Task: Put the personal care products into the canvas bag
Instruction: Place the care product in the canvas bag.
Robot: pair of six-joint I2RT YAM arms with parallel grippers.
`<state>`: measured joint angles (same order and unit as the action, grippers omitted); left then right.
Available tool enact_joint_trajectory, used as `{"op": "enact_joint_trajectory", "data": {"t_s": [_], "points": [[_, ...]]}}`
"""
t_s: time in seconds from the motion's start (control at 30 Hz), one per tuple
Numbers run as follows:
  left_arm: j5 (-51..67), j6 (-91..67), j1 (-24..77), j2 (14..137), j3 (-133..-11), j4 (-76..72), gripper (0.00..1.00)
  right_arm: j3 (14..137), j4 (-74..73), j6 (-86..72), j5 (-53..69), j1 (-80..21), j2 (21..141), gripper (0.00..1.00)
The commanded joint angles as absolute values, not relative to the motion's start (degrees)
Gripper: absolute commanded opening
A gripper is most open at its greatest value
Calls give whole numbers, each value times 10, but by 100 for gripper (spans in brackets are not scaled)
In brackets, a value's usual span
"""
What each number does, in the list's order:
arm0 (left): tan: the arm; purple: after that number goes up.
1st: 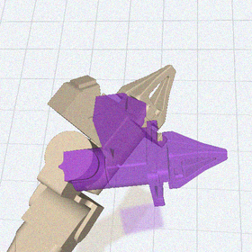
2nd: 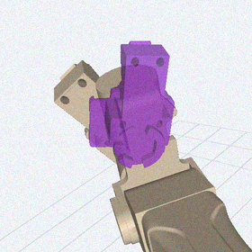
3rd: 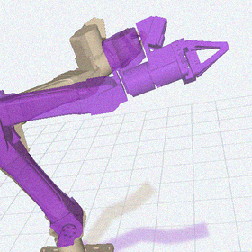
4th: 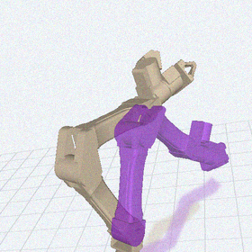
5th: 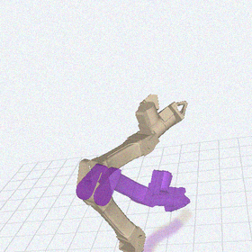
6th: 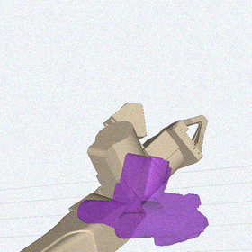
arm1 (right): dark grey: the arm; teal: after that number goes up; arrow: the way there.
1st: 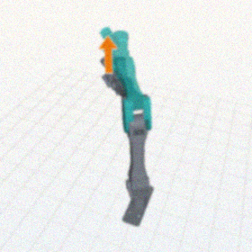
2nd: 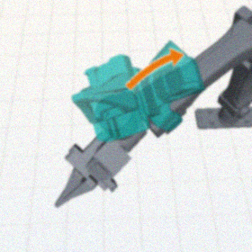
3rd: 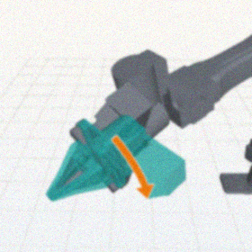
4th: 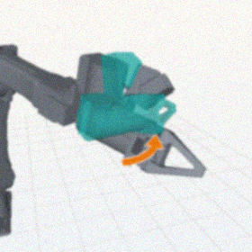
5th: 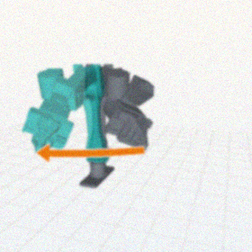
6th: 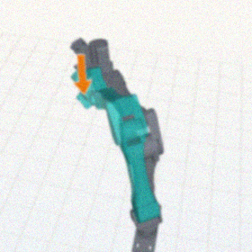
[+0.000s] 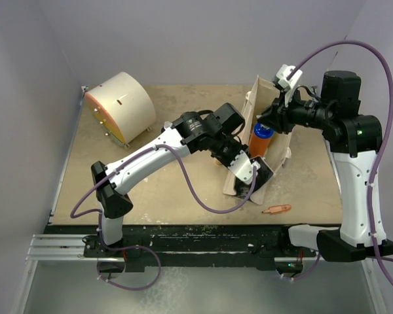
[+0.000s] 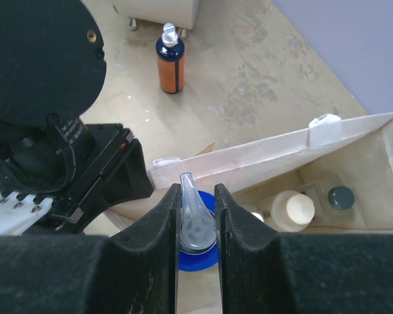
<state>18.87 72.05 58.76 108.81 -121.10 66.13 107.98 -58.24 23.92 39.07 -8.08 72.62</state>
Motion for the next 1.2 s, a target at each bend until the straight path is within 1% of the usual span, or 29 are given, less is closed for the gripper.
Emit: {"op": "enact_joint_trajectory", "data": {"t_s": [0.0, 0.03, 0.07, 0.23, 0.37, 0.67, 0.97, 1.17], "points": [[174, 745, 596, 1083, -1249, 676, 12, 1060, -549, 227, 431, -78, 695, 0], [172, 747, 597, 1083, -1252, 677, 9, 1050, -546, 225, 433, -78, 692, 0], [170, 748, 600, 1083, -1255, 680, 7, 1042, -544, 222, 435, -78, 690, 0], [158, 751, 604, 1078, -1256, 685, 4, 1004, -525, 207, 452, -78, 681, 0], [150, 755, 606, 1078, -1264, 685, 0, 965, -499, 191, 465, -78, 673, 0], [150, 765, 607, 1081, -1288, 687, 0, 884, -459, 166, 497, -78, 657, 0], [137, 758, 607, 1080, -1288, 679, 0, 842, -493, 188, 521, -78, 667, 0], [127, 758, 607, 1078, -1281, 675, 0, 852, -535, 216, 547, -78, 669, 0]]}}
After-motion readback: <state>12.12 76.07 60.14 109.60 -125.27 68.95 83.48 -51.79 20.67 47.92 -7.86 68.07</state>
